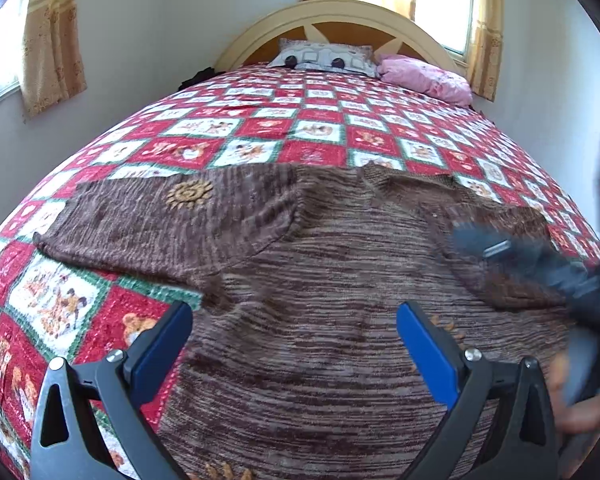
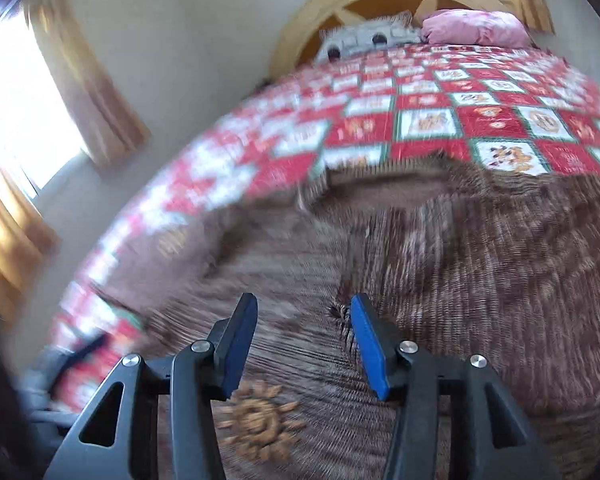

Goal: Fold small clothes
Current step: 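Open the right tool to release the sleeve and withdraw it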

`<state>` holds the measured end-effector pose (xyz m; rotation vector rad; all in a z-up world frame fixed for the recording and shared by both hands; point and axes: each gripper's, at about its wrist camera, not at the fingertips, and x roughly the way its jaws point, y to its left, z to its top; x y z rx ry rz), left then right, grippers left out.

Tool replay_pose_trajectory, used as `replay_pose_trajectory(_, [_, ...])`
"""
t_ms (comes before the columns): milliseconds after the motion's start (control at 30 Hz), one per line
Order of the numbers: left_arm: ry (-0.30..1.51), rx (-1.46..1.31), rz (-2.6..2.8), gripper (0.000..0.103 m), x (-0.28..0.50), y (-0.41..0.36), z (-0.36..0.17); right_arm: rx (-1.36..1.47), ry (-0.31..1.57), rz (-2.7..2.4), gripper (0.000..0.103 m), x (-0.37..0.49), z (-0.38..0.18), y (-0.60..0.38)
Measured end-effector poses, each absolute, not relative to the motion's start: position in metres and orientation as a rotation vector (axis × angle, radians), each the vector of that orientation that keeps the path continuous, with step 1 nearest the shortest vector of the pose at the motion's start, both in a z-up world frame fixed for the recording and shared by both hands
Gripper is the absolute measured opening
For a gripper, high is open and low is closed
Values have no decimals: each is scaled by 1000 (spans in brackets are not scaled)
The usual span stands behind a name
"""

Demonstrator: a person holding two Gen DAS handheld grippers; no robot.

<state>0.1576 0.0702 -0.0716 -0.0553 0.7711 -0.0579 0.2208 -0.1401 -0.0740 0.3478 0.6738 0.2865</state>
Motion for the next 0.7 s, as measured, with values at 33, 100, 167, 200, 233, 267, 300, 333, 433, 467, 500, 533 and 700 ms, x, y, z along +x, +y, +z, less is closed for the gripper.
replay_pose_trajectory(33, [777,-59,-52,103,158,71,-73,350,654,251,50,217,-70,-149])
replay_pose_trajectory(100, [795,-73,-35,103,160,75,-78,298,676,112,32,217,-66,-168])
replay_pose_trajectory(167, [810,-86,-24,103,161,76,-83,253,721,57,18,222,-71,-176])
replay_pose_trajectory(200, [818,-95,-15,103,162,77,-85,247,746,49,18,224,-78,-179])
replay_pose_trajectory(233, [823,-101,-9,103,162,78,-87,244,774,50,18,226,-88,-179])
replay_pose_trajectory(267, [829,-106,1,103,162,81,-88,240,804,53,18,227,-100,-176])
replay_pose_trajectory(300, [831,-109,11,103,163,84,-88,241,825,56,18,229,-107,-175])
replay_pose_trajectory(333, [828,-113,25,103,163,89,-88,245,838,66,18,232,-109,-175])
replay_pose_trajectory(433, [790,-147,104,103,161,114,-79,256,820,65,18,226,-109,-177])
replay_pose_trajectory(467, [774,-166,145,103,162,126,-76,259,813,66,18,225,-109,-177])
replay_pose_trajectory(500, [755,-196,189,103,164,141,-73,259,806,64,18,223,-108,-177])
replay_pose_trajectory(533, [743,-222,224,103,167,154,-71,262,803,64,18,223,-109,-178])
replay_pose_trajectory(700, [683,-417,478,103,184,241,-62,295,800,76,18,219,-108,-186])
